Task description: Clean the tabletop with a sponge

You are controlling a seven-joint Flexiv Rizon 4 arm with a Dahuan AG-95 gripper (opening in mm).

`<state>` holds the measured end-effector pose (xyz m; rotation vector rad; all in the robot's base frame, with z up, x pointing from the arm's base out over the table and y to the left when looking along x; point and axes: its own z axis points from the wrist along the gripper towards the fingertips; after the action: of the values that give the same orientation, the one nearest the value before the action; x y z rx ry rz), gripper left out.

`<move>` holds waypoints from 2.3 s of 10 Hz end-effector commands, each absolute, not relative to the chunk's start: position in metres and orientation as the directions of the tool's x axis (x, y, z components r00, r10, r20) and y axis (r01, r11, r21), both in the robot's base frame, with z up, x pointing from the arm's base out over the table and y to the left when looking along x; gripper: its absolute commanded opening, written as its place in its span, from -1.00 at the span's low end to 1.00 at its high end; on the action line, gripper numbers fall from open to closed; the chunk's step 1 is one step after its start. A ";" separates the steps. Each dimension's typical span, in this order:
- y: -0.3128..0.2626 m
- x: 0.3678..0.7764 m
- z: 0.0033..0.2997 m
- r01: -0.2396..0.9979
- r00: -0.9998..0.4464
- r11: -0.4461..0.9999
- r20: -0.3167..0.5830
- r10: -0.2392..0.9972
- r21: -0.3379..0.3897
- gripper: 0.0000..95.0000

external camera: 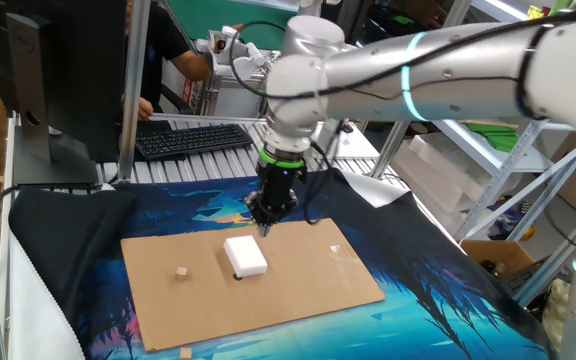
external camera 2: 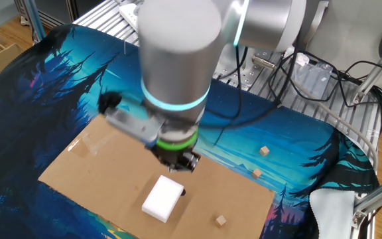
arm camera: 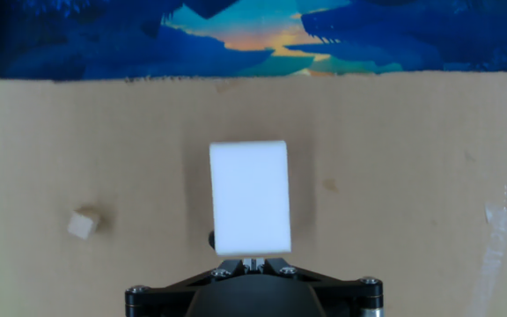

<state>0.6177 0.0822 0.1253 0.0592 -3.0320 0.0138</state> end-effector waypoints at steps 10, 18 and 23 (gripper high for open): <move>0.084 0.646 0.093 0.009 -0.994 1.000 0.110 0.009 -0.002 -1.00; 0.085 0.649 0.075 0.049 -0.990 0.999 0.133 0.050 -0.013 0.20; 0.084 0.651 0.062 0.048 -0.990 0.999 0.129 0.051 -0.023 0.20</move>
<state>0.6502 0.0836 0.0617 -0.0749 -3.0059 0.0315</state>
